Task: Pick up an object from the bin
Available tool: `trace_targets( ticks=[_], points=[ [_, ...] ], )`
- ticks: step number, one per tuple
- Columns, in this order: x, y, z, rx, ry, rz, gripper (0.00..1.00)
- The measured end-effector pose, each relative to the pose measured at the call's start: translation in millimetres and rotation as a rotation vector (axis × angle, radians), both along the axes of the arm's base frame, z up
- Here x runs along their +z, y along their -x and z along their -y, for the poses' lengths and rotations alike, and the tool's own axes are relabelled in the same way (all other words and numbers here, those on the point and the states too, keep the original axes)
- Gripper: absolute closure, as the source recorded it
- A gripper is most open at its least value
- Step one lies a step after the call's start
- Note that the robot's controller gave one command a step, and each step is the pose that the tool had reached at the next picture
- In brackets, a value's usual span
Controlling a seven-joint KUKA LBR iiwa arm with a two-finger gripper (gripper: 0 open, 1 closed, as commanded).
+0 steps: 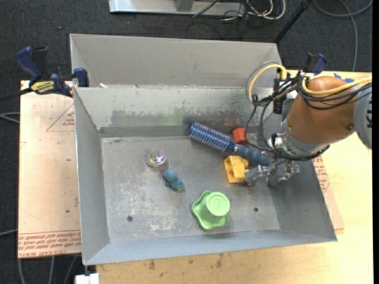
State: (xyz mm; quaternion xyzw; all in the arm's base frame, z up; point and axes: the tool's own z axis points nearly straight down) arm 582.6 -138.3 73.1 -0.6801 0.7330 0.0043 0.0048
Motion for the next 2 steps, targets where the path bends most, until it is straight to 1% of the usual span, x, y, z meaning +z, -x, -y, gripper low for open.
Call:
trace_targets(
  ticks=[1, 2],
  points=[
    [1.3, -65.7, -5.4, -0.257, 0.008, -0.006, 0.0],
    [27.2, -62.6, -118.6, -0.399, 0.006, -0.001, 0.0]
  ],
)
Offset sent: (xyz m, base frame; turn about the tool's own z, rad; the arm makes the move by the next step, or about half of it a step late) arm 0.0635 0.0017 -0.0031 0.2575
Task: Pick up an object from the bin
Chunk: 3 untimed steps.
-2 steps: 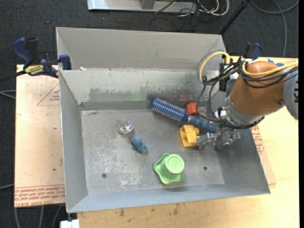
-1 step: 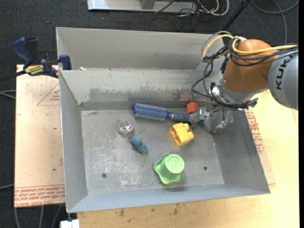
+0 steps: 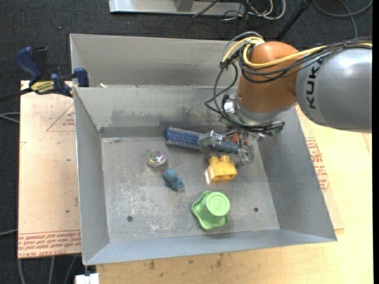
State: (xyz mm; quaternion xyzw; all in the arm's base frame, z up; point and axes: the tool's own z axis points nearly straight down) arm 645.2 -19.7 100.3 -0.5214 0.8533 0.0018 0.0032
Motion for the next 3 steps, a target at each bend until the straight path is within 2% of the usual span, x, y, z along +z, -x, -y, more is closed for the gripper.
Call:
trace_targets(
  ticks=[1, 2, 3],
  points=[
    [-29.8, 3.1, -2.5, 0.169, 0.004, -0.003, 0.0],
    [-28.5, 2.3, -2.0, 0.168, 0.004, -0.001, 1.0],
    [-28.8, 2.5, -2.1, 0.168, 0.003, -0.001, 0.0]
  ],
)
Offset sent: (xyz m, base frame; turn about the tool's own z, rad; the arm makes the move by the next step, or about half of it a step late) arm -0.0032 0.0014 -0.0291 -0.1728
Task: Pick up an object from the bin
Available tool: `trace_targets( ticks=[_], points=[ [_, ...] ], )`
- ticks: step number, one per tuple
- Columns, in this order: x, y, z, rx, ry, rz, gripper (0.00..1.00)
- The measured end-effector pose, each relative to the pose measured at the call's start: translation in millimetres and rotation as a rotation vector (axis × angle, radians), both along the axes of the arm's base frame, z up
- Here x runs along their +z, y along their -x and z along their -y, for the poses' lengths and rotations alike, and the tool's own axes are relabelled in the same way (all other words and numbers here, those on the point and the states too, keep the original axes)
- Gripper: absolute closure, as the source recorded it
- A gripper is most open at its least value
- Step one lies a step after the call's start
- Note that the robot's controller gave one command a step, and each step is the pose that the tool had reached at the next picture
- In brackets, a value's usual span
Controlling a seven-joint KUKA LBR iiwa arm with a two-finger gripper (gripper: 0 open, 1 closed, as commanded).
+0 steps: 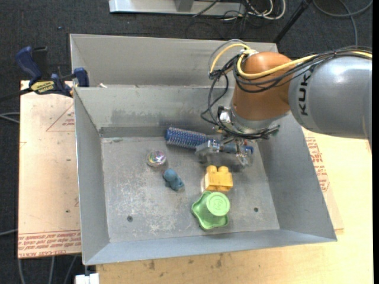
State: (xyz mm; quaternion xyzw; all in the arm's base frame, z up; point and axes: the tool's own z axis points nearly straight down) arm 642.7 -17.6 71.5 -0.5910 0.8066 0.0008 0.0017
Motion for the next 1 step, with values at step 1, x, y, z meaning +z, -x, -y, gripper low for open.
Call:
trace_targets(
  ticks=[1],
  points=[
    [-1.6, 12.4, 33.3, -0.112, 0.002, -0.001, 0.0]
  ],
)
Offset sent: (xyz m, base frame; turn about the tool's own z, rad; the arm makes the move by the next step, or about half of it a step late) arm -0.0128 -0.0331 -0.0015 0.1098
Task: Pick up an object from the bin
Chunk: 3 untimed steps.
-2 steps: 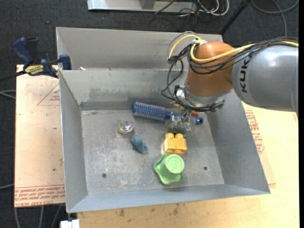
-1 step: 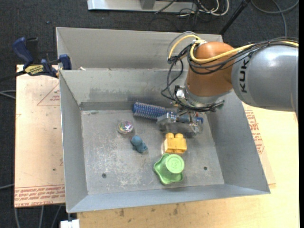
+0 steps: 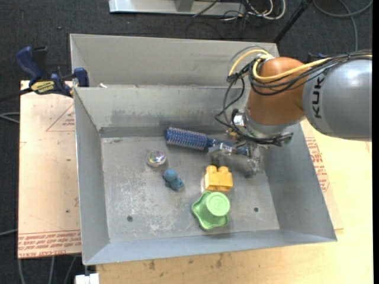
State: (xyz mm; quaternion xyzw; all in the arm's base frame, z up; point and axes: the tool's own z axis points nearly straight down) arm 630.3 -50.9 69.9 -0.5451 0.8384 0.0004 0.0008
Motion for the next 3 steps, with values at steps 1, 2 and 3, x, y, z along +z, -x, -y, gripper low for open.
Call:
trace_targets(
  ticks=[1, 2, 3],
  points=[
    [0.1, 40.9, -48.3, 0.021, -0.003, -0.003, 0.0],
    [-0.2, 39.4, -44.6, 0.015, -0.001, 0.0, 1.0],
    [145.0, 49.3, -7.2, 0.02, 0.001, 0.011, 1.0]
  ],
)
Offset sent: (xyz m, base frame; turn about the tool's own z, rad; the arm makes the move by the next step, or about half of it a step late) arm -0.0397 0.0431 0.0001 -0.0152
